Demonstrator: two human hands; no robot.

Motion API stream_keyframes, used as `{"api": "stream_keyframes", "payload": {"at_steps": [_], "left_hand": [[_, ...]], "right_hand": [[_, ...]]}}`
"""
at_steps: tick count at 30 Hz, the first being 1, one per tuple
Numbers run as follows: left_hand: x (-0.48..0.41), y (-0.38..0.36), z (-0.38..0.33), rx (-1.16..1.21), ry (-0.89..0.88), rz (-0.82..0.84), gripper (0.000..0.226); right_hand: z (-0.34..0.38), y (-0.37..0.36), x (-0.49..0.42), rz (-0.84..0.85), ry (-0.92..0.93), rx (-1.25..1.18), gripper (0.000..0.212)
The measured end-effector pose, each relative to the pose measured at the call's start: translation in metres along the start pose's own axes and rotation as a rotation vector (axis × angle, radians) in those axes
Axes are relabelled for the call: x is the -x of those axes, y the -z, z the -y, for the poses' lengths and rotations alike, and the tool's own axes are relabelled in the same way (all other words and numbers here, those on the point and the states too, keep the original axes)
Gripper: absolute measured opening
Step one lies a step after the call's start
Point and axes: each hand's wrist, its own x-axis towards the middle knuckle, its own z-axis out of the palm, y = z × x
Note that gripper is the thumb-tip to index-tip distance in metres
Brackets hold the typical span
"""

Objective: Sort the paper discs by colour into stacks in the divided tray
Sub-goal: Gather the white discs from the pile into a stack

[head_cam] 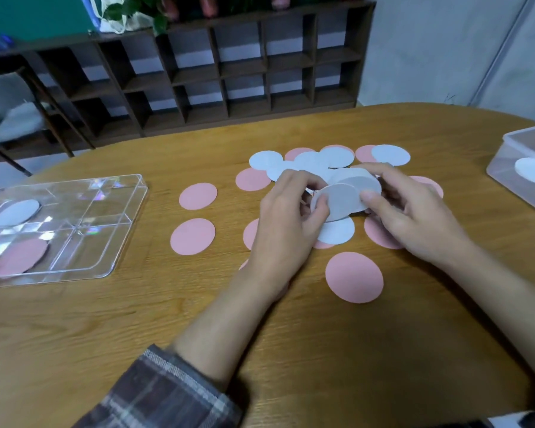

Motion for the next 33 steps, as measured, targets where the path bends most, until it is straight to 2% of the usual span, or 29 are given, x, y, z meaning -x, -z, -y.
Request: {"api": "stream_keyframes", "payload": {"at_steps": [6,10,17,20,24,26,28,30,33], "left_hand": [[0.000,-0.003,-0.001,0.134,0.187,0.018,0.007],[0.000,-0.004,-0.002,0.125,0.222,0.011,0.012],[0.000,-0.005,-0.005,0.056,0.188,-0.001,0.026],[-0.001,-0.006,-0.004,0.042,0.187,-0.025,0.028],[-0.001,-0.004,-0.003,-0.007,0.171,0.027,0.033],[-0.001,0.000,-0.002,-0.088,0.158,0.114,0.047],[-0.001,0.006,-0.001,-0.177,0.127,0.268,0.062],[0.000,0.011,-0.003,-0.241,0.069,0.396,0.064],[0.000,0.017,-0.005,-0.246,0.070,0.416,0.063]], "right_hand": [[0.003,-0.003,0.002,0.064,-0.006,0.127,0.044],[0.007,-0.003,0.004,0.130,-0.124,0.108,0.046],[0.015,-0.006,0.004,0.219,-0.138,0.233,0.075],[0.015,-0.006,0.003,0.166,-0.110,0.270,0.067],[0.010,-0.002,0.003,0.051,-0.037,0.274,0.044],[0.007,0.001,0.002,0.028,-0.037,0.246,0.036],[0.003,0.004,0.001,0.000,-0.040,0.218,0.032],[0.000,0.006,0.000,-0.026,-0.043,0.214,0.030],[-0.001,0.007,0.000,-0.052,-0.051,0.198,0.030]]}}
